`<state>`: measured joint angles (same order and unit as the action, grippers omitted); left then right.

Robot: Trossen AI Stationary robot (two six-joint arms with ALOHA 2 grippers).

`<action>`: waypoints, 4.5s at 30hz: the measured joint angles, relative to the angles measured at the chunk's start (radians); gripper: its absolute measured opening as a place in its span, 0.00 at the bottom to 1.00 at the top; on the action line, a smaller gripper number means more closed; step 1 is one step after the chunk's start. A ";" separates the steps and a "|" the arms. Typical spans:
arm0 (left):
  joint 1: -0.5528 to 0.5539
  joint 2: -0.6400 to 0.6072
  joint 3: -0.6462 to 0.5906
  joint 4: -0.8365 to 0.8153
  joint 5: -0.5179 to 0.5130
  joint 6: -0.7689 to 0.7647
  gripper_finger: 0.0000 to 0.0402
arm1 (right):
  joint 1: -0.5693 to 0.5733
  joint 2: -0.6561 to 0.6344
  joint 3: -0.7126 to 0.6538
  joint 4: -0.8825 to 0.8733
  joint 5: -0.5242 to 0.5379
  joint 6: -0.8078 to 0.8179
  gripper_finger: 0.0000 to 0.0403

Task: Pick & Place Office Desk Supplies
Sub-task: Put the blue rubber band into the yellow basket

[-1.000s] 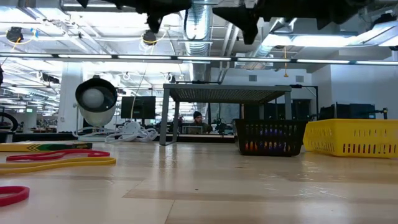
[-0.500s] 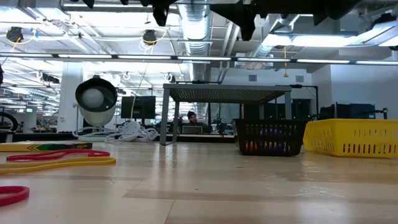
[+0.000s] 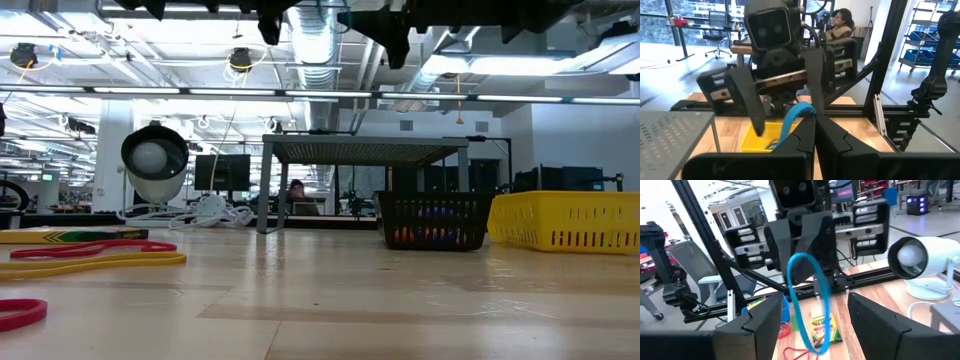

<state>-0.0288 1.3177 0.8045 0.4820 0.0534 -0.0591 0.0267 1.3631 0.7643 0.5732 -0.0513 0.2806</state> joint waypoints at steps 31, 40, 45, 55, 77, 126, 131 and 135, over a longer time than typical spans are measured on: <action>-0.025 -0.004 0.003 -0.037 0.000 0.003 0.00 | 0.046 0.193 0.219 -0.189 -0.079 -0.127 0.00; -0.025 -0.004 0.002 -0.040 0.000 0.003 0.00 | 0.052 0.186 0.219 -0.218 -0.029 -0.122 0.00; -0.025 -0.004 0.002 -0.040 0.000 0.002 0.00 | 0.052 0.173 0.219 -0.250 -0.016 -0.109 0.00; -0.023 -0.004 0.001 -0.029 -0.001 -0.006 0.01 | 0.066 0.084 0.220 -0.331 0.015 -0.106 0.00; -0.025 -0.042 0.001 -0.067 -0.075 -0.035 0.49 | 0.068 -0.084 0.219 -0.593 0.136 -0.098 0.00; -0.020 -0.228 -0.069 -0.466 -0.179 -0.080 0.45 | 0.142 -0.093 -0.008 -1.479 0.146 0.501 0.14; -0.021 -0.228 -0.069 -0.463 -0.179 -0.080 0.45 | 0.109 -0.093 -0.008 -1.481 0.125 0.482 0.37; -0.021 -0.228 -0.069 -0.464 -0.179 -0.080 0.45 | 0.085 -0.093 -0.008 -1.502 0.126 0.503 0.55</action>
<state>-0.0494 1.0893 0.7353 0.0181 -0.1261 -0.1390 0.1115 1.2697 0.7563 -0.9285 0.0750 0.7840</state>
